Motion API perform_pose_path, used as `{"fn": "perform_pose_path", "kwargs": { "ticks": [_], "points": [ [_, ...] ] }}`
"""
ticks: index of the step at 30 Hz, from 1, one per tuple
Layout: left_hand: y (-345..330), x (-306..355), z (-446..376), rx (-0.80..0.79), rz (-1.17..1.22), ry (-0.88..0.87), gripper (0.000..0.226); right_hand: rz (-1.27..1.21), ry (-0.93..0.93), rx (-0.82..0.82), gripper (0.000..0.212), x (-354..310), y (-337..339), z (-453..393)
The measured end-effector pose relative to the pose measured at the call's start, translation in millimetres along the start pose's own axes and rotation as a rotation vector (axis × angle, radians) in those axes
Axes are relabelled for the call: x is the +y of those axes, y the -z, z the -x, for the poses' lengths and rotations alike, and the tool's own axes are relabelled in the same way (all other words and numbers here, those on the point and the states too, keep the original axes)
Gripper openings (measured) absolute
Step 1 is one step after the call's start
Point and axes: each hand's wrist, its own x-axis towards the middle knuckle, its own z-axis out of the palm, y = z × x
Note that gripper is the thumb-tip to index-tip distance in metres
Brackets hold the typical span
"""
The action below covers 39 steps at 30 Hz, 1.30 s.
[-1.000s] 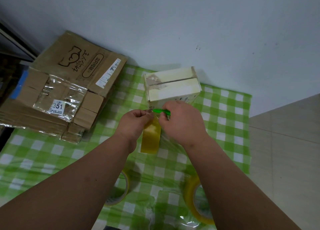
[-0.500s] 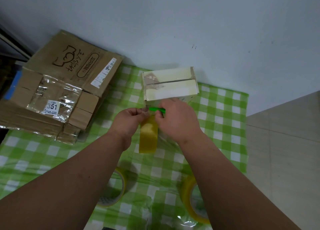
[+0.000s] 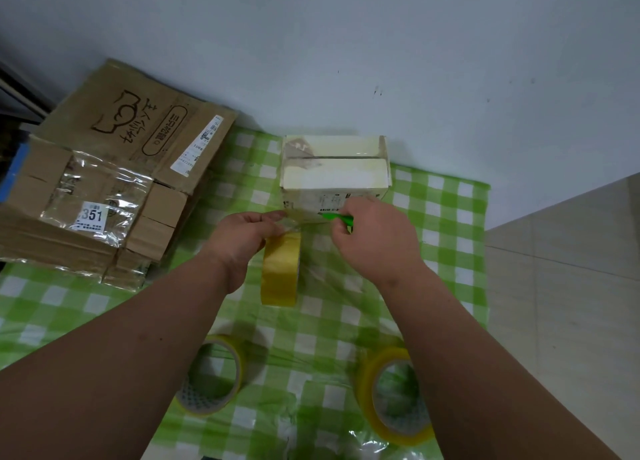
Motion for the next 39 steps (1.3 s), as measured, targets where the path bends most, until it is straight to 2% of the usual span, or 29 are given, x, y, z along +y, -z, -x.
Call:
{"fn": "perform_pose_path", "kwargs": {
  "ticks": [4, 9, 12, 14, 18, 20, 22, 27, 33, 39],
  "points": [
    [-7, 0, 3, -0.020, -0.011, 0.016, 0.010, 0.015, -0.054, -0.059, 0.023, 11, -17, 7],
    [-7, 0, 6, -0.049, -0.032, 0.017, 0.011, 0.127, -0.140, -0.282, 0.030, 24, -44, 26],
    [-3, -3, 7, -0.058, -0.070, -0.010, 0.012, 0.189, -0.137, -0.372, 0.043, 26, -50, 30],
    [-1, -4, 7, -0.059, -0.103, -0.039, 0.008, 0.151, -0.097, -0.261, 0.039, 22, -45, 27],
    [2, -6, 11, -0.009, -0.231, -0.177, 0.011, -0.077, 0.107, 0.318, 0.020, -4, -20, 9],
    [2, -6, 14, 0.046, -0.301, -0.270, 0.016, -0.087, 0.140, 0.479, 0.023, -15, -12, -2],
    [3, -6, 17, 0.074, -0.296, -0.329, 0.020, -0.049, 0.140, 0.466, 0.037, -20, -9, -12],
    [7, -4, 22, 0.004, -0.318, -0.418, 0.021, 0.098, 0.110, 0.199, 0.062, -20, -19, -26],
    [4, -10, 28, 0.085, -0.521, -0.530, 0.018, 0.121, 0.050, 0.273, 0.060, -26, -26, -39],
    [-4, -21, 33, 0.148, -0.537, -0.585, 0.030, 0.112, 0.056, 0.310, 0.059, -25, -32, -43]
  ]
}}
